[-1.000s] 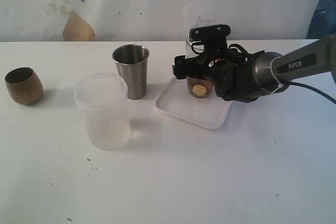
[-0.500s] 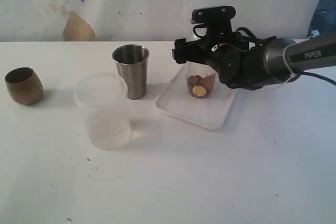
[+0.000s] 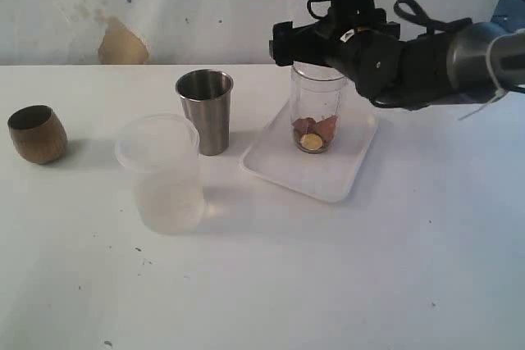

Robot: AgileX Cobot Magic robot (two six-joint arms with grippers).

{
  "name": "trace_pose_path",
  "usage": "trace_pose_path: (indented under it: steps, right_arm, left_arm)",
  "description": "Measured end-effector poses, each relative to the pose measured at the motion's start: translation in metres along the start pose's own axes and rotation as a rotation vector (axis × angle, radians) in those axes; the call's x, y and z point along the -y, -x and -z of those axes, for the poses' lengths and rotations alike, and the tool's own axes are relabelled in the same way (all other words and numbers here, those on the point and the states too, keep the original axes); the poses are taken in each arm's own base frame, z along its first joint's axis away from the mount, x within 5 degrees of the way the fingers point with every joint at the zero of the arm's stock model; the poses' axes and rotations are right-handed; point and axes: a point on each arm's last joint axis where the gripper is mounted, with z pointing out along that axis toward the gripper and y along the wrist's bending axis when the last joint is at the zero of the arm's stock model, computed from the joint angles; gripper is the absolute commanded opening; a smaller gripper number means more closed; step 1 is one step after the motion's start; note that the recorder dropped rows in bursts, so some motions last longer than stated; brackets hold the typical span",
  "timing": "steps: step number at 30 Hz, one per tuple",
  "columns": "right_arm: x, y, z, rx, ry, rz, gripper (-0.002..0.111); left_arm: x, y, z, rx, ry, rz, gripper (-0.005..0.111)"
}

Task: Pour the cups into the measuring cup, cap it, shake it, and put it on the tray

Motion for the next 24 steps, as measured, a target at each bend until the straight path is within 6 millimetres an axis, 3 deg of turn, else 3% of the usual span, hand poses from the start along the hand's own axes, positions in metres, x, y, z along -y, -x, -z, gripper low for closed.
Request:
trace_pose_path:
  steps: [2,7,9,12,13,22,24]
  right_arm:
    - [0.0,0.013,0.008,0.015,0.011,0.026,0.099]
    - [0.002,0.047,0.033,0.06,0.04,0.048,0.071]
    - [0.002,0.062,0.045,0.074,0.057,0.046,0.051]
    - [0.003,0.082,0.066,0.08,0.092,0.045,0.009]
    - [0.004,0.089,0.075,0.078,0.106,0.045,0.002]
    - [0.025,0.122,0.124,0.054,0.146,0.015,0.0]
    - [0.029,0.129,0.145,0.076,0.15,0.003,0.0]
  left_arm:
    - [0.0,0.0,0.0,0.0,0.0,0.0,0.001]
    - [0.0,0.0,0.0,0.0,0.0,0.0,0.001]
    - [0.0,0.0,0.0,0.0,0.0,0.0,0.001]
    - [0.0,0.0,0.0,0.0,0.0,0.0,0.001]
    - [0.0,0.0,0.0,0.0,0.0,0.0,0.001]
    - [0.0,0.0,0.0,0.0,0.0,0.0,0.001]
    - [0.0,0.0,0.0,0.0,0.0,0.0,0.001]
